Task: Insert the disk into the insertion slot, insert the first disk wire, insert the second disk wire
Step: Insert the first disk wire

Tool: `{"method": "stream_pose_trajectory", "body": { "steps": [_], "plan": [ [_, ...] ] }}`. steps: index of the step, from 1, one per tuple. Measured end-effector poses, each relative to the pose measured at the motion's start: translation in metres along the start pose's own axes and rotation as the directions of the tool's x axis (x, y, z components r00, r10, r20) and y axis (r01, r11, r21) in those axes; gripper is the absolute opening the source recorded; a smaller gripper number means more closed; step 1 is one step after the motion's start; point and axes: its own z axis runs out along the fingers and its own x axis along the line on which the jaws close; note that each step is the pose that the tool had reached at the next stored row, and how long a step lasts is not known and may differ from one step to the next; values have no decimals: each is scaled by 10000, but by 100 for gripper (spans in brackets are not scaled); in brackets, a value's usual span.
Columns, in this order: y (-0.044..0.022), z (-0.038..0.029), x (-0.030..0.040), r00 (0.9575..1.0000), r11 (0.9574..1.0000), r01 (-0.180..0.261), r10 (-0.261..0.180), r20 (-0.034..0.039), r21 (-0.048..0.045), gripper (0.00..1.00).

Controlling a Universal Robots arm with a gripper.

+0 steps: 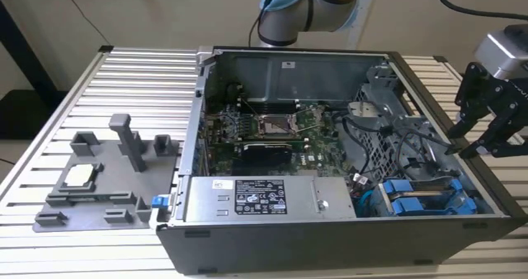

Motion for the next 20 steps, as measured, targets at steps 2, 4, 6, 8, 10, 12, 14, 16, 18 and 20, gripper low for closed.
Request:
{"method": "stream_pose_trajectory", "body": {
  "steps": [2, 4, 6, 8, 10, 12, 14, 16, 18, 20],
  "plan": [
    [-3, 23, -16, 10000, 10000, 2, -2, 0, 4, 41],
    [-5, 45, -23, 10000, 10000, 8, -8, 3, 4, 41],
    [-14, 60, -24, 10000, 10000, 21, -21, 0, 2, 41],
    [-29, 63, -23, 10000, 10000, 33, -33, -24, 0, 41],
    [-29, 67, -22, 10000, 10000, 31, -31, -55, -7, 41],
    [-30, 68, -21, 10000, 10000, 31, -32, -85, -17, 39],
    [-30, 66, -22, 9999, 10000, 31, -31, -100, -24, 39],
    [-29, 68, -22, 9999, 10000, 30, -30, -113, -31, 32],
    [-30, 67, -23, 9998, 10000, 28, -29, -215, -61, 32],
    [-30, 68, -22, 9994, 9999, 22, -25, -337, -103, 32]
  ]
}}
